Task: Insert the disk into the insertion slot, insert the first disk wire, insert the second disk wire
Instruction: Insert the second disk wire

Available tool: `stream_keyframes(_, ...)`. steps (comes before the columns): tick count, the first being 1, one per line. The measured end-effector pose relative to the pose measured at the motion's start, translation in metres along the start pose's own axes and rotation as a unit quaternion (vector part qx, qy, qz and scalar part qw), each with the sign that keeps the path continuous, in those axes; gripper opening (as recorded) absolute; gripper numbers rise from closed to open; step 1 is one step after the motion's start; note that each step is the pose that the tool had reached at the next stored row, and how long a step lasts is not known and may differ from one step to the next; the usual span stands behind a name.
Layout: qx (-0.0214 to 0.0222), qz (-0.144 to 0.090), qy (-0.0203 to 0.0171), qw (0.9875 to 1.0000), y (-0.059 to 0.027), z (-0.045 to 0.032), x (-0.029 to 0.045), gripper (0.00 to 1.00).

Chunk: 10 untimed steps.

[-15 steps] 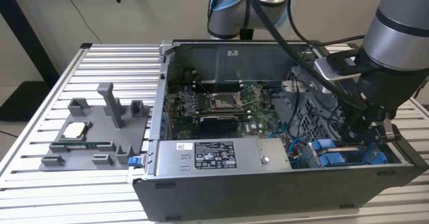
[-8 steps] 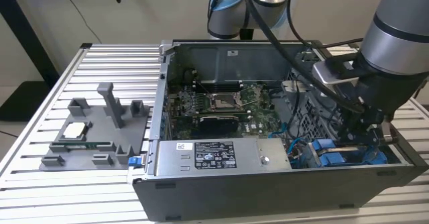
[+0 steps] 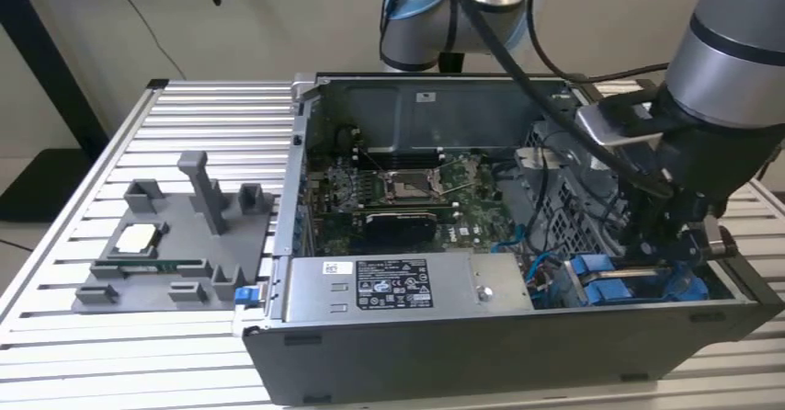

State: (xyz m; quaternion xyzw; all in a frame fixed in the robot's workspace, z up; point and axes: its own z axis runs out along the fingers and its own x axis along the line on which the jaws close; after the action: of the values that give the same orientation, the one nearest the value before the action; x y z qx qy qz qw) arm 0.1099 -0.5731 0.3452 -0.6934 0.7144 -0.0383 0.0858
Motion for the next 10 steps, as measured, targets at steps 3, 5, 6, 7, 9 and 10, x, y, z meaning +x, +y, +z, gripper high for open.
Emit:
stream_keyframes(3, -0.0004, 0.0, 0.0, 1.0, -0.0023, -0.0132, -0.0009, 0.24)
stream_keyframes(5, -0.0009, 0.0, 0.0001, 1.0, -0.0037, -0.0212, -0.0015, 0.24)
stream_keyframes(6, -0.0013, 0.0, 0.0001, 1.0, -0.0044, -0.0248, -0.0018, 0.24)
stream_keyframes(7, -0.0016, 0.0, 0.0002, 1.0, -0.005, -0.0285, -0.002, 0.24)
stream_keyframes(9, -0.0024, 0.0, 0.0001, 1.0, -0.0063, -0.0358, -0.0025, 0.24)
stream_keyframes(10, -0.0027, 0.0, 0.0002, 1.0, -0.007, -0.0398, -0.0028, 0.24)
